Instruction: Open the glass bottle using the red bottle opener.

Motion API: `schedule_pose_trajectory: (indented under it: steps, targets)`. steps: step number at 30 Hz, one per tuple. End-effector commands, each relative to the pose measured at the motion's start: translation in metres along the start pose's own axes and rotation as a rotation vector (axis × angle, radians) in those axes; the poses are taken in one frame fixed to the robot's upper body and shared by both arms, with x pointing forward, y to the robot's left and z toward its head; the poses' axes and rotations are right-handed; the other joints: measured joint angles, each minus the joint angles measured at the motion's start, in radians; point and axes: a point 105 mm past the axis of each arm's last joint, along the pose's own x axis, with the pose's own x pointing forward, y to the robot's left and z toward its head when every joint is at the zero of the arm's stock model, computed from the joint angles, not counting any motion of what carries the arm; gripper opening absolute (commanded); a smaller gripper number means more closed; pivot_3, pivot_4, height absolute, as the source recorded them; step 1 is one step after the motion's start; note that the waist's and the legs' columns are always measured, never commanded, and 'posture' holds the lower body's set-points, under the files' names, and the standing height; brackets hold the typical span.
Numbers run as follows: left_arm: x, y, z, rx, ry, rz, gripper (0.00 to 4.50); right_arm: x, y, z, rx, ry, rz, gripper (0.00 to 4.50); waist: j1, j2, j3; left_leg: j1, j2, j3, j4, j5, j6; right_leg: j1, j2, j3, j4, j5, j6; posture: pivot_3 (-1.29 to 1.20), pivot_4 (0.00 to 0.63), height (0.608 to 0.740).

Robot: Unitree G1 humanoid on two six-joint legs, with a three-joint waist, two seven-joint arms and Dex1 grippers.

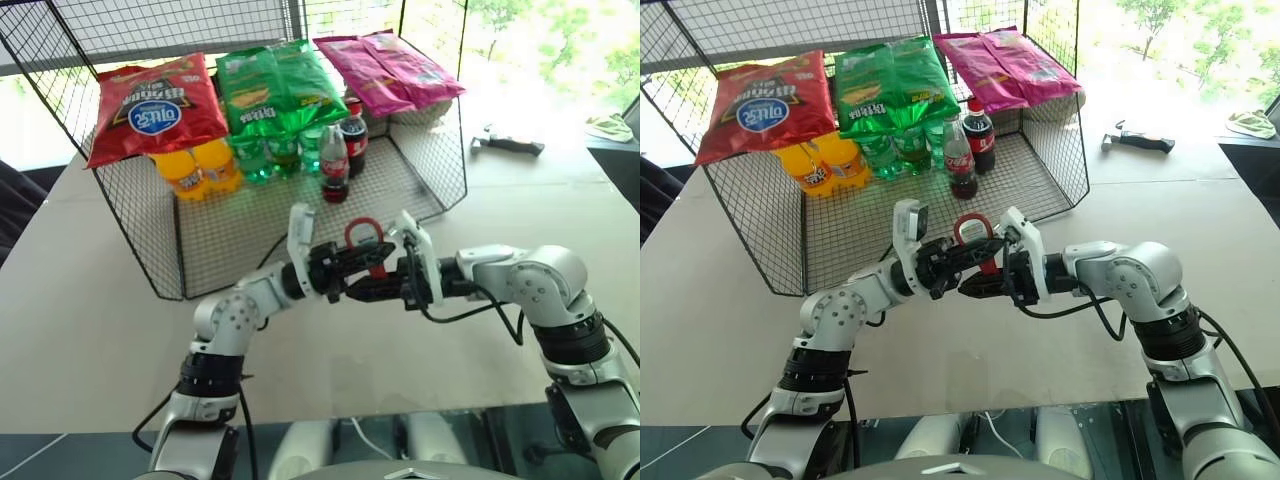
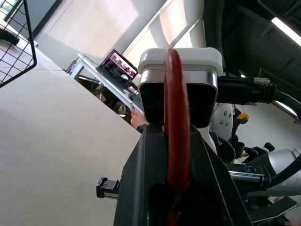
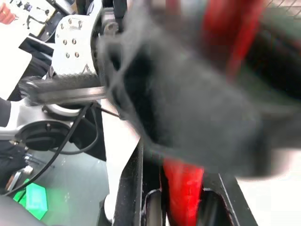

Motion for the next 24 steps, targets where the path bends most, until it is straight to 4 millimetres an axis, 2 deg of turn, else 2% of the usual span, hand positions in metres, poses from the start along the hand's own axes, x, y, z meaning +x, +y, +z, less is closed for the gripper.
schedule_pose_trajectory:
  steps: [1, 2, 5, 8, 10, 15, 17, 19, 22, 24]
  targets:
    - [0.001, 0.0, -0.001, 0.014, 0.004, 0.005, 2.65, -0.006, 0.006, 0.01, -0.056, -0.048, -0.002, 0.0, 0.0, 0.0, 0.0, 0.0, 0.0, 0.0, 0.0, 0.0, 0.0, 0.0, 0.0, 0.0, 0.0, 0.0, 0.0, 0.0, 0.15, 0.74]
    - [0.001, 0.003, 0.0, 0.024, -0.007, 0.025, 2.88, -0.006, 0.006, 0.01, -0.057, -0.048, -0.005, 0.0, 0.0, 0.0, 0.0, 0.0, 0.0, 0.0, 0.0, 0.0, 0.0, 0.0, 0.0, 0.0, 0.0, 0.0, 0.0, 0.0, 0.15, 0.74]
    - [0.0, 0.007, 0.004, 0.025, -0.031, 0.051, 4.21, -0.008, 0.005, 0.008, -0.056, -0.055, -0.02, 0.0, 0.001, 0.0, 0.0, 0.0, 0.0, 0.0, 0.0, 0.0, 0.0, 0.0, 0.0, 0.0, 0.0, 0.0, 0.0, 0.0, 0.15, 0.74]
    - [-0.003, 0.006, 0.009, 0.049, -0.048, 0.048, 4.21, -0.014, 0.001, 0.005, -0.042, -0.084, -0.057, 0.0, 0.001, 0.0, 0.0, 0.0, 0.0, 0.0, 0.0, 0.0, 0.0, 0.0, 0.0, 0.0, 0.0, 0.0, 0.0, 0.0, 0.15, 0.74]
    - [-0.007, 0.007, 0.011, 0.068, -0.057, 0.068, 4.21, -0.025, -0.013, 0.001, -0.03, -0.129, -0.156, 0.0, 0.002, 0.0, 0.0, 0.0, 0.0, 0.0, 0.0, 0.0, 0.0, 0.0, 0.0, 0.0, 0.0, 0.0, 0.0, 0.0, 0.15, 0.74]
    - [-0.017, 0.007, 0.021, 0.185, -0.117, 0.141, 4.21, -0.076, -0.055, -0.001, -0.071, -0.317, -0.526, 0.0, 0.004, -0.001, -0.001, 0.0, 0.0, 0.001, 0.0, 0.0, 0.0, 0.0, 0.0, 0.001, 0.0, 0.0, 0.0, 0.0, 0.15, 0.74]
    - [-0.019, 0.009, 0.024, 0.249, -0.132, 0.182, 4.21, -0.093, -0.062, -0.002, -0.099, -0.358, -0.634, 0.0, 0.004, -0.001, -0.001, 0.0, 0.0, 0.001, 0.0, 0.0, 0.0, 0.0, 0.0, 0.001, 0.001, 0.0, 0.0, 0.0, 0.15, 0.74]
    - [-0.023, 0.02, 0.033, 0.351, -0.165, 0.278, 4.21, -0.112, -0.069, -0.003, -0.163, -0.387, -0.764, 0.0, 0.006, -0.001, -0.001, 0.0, 0.0, 0.001, 0.0, 0.0, 0.0, 0.0, 0.0, 0.001, 0.001, 0.0, 0.0, 0.0, 0.15, 0.74]
    - [-0.03, 0.041, 0.053, 0.589, -0.187, 0.452, 4.21, -0.145, -0.07, 0.009, -0.329, -0.482, -0.99, 0.0, 0.007, -0.001, -0.001, 0.001, 0.0, 0.002, 0.0, 0.0, 0.0, 0.0, 0.0, 0.001, 0.002, 0.0, 0.0, 0.0, 0.15, 0.74]
    - [-0.033, 0.061, 0.068, 0.711, -0.189, 0.574, 4.21, -0.149, -0.063, 0.017, -0.438, -0.512, -1.056, 0.0, 0.015, -0.001, -0.001, 0.001, 0.0, 0.002, 0.0, 0.0, 0.0, 0.0, 0.0, 0.001, 0.003, 0.0, 0.0, 0.0, 0.15, 0.74]
